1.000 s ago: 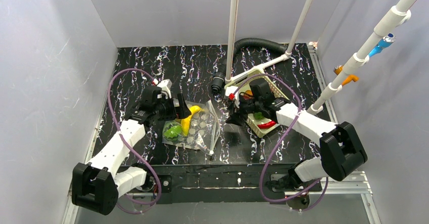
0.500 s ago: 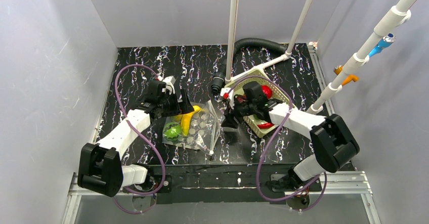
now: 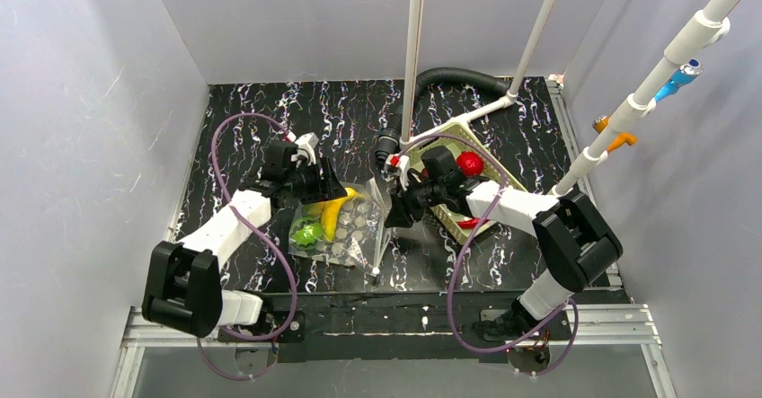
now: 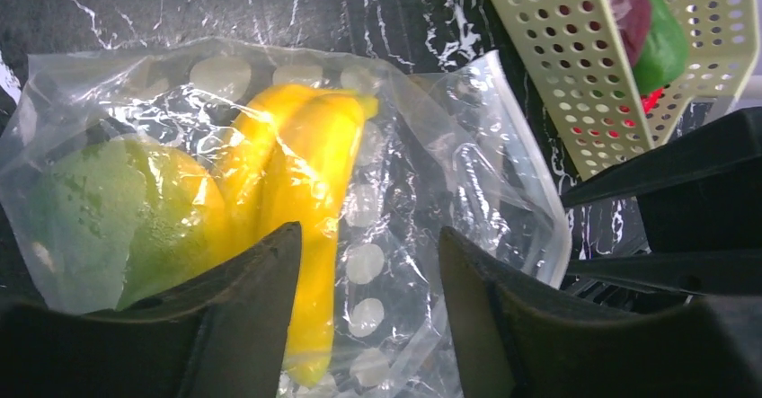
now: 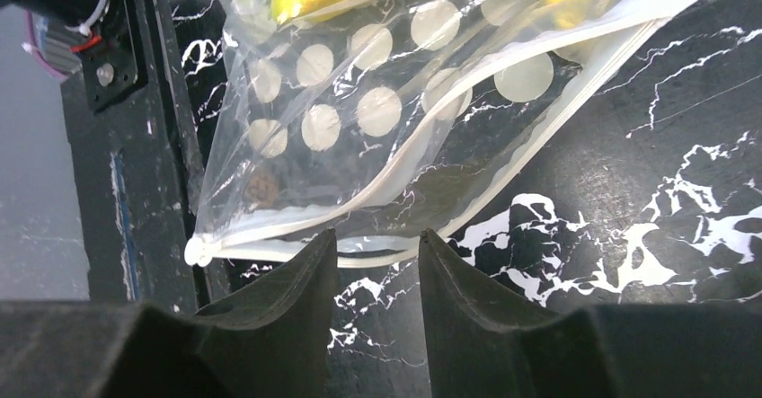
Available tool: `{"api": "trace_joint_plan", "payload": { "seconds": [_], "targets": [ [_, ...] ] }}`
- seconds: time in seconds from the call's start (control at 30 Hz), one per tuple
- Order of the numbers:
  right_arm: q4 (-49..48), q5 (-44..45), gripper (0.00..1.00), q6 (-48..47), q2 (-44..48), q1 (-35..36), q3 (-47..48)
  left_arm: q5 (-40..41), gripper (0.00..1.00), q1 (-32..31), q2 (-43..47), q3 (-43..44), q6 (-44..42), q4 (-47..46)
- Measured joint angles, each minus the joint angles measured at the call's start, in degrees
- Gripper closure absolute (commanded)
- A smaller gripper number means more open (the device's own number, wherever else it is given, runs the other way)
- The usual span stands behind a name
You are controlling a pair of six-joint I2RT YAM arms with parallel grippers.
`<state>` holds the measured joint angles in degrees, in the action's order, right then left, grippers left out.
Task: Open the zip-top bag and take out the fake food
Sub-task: Pick up the fake fruit from the zipper food storage bag.
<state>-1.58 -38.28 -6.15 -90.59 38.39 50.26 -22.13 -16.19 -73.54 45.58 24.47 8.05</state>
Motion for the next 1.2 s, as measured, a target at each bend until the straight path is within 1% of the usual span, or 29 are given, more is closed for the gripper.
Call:
{"api": "trace_joint_plan", "payload": {
  "seconds": [0.1, 0.23, 0.33, 0.43, 0.53, 0.67, 0.77, 0.9, 1.0, 1.1, 1.2],
  "targets": [
    [-2.1, -0.1, 0.57, 5.2, -2.3, 0.0, 0.4, 0.0, 0.53, 0.0, -2.7, 0.0, 0.3, -0.3],
    [-3.5, -0.3, 0.58, 11.6, -7.1, 0.0, 3.0, 0.3, 0.62, 0.0, -4.0, -0.1, 0.3, -0.2],
    [-4.0, -0.3, 0.56, 14.7, -9.8, 0.0, 5.0, 0.6, 0.68, 0.0, -4.1, -0.1, 0.2, 0.0],
    [-5.0, -0.3, 0.53, 17.2, -10.6, 0.0, 5.4, 0.7, 0.74, 0.0, -4.9, -0.1, 0.0, -0.1],
    [-5.5, -0.5, 0.52, 19.1, -11.3, 0.0, 5.7, 0.7, 0.8, -0.1, -6.5, -0.1, 0.0, 0.0],
    [-6.1, -0.6, 0.48, 21.1, -13.6, 0.0, 7.3, -0.1, 0.82, -0.8, -7.5, 0.1, 0.3, -1.2],
    [-6.2, -0.7, 0.45, 22.2, -15.5, 0.0, 8.0, -0.2, 0.84, -2.4, -7.8, 0.1, 0.3, -2.1],
    [-6.1, -0.9, 0.42, 22.9, -16.3, 0.0, 8.1, -0.2, 0.88, -4.9, -8.1, 0.1, 0.7, -2.7],
    [-6.1, -1.2, 0.42, 23.2, -16.3, 0.0, 8.2, 0.0, 0.87, -6.1, -8.2, 0.1, 1.0, -3.0],
    [-6.1, -1.5, 0.42, 23.4, -16.3, 0.0, 8.2, 1.7, 0.8, -6.4, -7.4, -0.1, 1.3, -2.6],
    [-6.2, -2.0, 0.42, 23.8, -16.3, 0.0, 8.2, 4.9, 0.74, -6.7, -4.6, -0.7, 1.2, 0.2]
  ]
}}
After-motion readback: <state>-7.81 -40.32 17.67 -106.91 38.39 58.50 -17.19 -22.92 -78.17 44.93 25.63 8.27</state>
